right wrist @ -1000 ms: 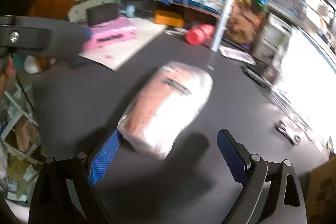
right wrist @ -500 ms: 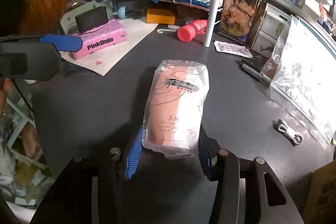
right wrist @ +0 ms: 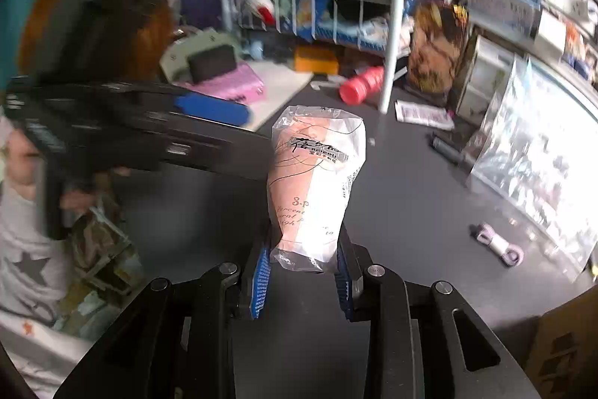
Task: Organize objects
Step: 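Grasp the plastic-wrapped pink item with the right tool and lift it, then carry the wrapped item into the cardboard box and open the right tool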
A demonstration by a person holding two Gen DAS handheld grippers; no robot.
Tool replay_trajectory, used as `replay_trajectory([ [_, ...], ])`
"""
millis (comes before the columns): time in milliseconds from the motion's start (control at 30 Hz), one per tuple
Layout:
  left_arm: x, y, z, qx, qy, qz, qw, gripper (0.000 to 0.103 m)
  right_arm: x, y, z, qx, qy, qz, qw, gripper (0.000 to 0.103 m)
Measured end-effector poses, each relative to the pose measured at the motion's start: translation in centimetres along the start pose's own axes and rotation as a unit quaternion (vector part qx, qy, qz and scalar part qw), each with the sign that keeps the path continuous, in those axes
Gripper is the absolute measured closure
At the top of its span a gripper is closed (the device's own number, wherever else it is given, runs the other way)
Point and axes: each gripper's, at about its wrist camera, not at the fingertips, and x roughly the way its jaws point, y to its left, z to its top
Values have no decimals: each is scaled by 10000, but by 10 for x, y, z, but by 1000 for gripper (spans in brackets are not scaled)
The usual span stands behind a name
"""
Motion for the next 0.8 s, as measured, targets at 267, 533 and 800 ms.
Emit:
replay_trajectory([
  [267,-9,-32,26,241,-253,-469,9983,28,-48,2,13,-270,-271,4,9993,77],
  [533,-20,-79,59,759,-467,-666,9938,46,-95,-10,23,-413,-542,-431,9967,78],
  [800,-9,-127,89,1235,-447,-869,9875,55,-138,-34,22,-193,-692,-822,9940,78],
])
